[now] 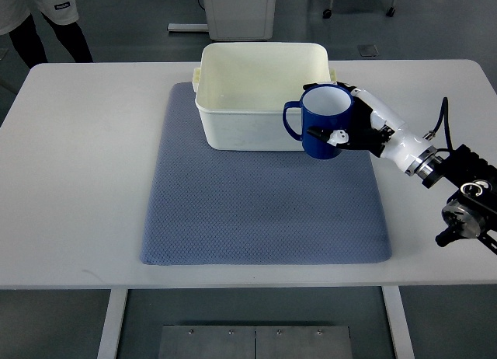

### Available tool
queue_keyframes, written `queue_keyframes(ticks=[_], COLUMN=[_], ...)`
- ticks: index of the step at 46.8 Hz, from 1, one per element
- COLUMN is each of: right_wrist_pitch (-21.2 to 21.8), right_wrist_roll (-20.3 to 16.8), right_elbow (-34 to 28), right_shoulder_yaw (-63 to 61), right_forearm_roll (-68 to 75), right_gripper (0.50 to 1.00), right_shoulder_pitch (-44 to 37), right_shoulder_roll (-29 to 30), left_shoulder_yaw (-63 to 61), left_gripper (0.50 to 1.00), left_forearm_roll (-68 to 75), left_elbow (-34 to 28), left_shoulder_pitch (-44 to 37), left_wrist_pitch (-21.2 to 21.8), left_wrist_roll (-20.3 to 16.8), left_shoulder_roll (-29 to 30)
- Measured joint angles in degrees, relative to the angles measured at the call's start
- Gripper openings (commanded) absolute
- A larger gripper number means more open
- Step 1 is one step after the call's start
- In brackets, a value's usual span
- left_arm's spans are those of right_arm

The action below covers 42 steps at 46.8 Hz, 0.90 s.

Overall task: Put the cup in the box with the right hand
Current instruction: 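Lift the blue mug with the right hand over the cream box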

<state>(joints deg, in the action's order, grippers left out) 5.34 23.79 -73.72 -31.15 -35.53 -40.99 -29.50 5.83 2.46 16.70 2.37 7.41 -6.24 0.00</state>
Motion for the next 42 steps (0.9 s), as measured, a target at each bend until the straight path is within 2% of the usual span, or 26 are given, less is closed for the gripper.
queue_keyframes(ticks=[22,34,42], right_wrist_pitch=[-0.2,-1.4,-1.8], right_wrist_roll=[-3.9,-4.6,-5.9], right_elbow=[0.7,6.5,12.0], right_shoulder_yaw=[1.0,4.2,4.4], right_forearm_roll=[4.7,5.2,5.2], right_gripper=[0.500,0.500,0.500], right_shoulder_pitch=[-8.8,-14.4,-17.0], right_shoulder_roll=[-0.2,5.2,11.0], left_shoulder_yaw=[0.0,0.0,0.0], left_gripper=[1.000,1.000,1.000], left_forearm_roll=[0.0,0.0,0.0], left_elbow=[0.0,0.0,0.0], left_shoulder_pitch=[0.0,0.0,0.0], left_wrist_pitch=[0.0,0.0,0.0], left_wrist_roll=[0.0,0.0,0.0], left_shoulder_roll=[0.0,0.0,0.0])
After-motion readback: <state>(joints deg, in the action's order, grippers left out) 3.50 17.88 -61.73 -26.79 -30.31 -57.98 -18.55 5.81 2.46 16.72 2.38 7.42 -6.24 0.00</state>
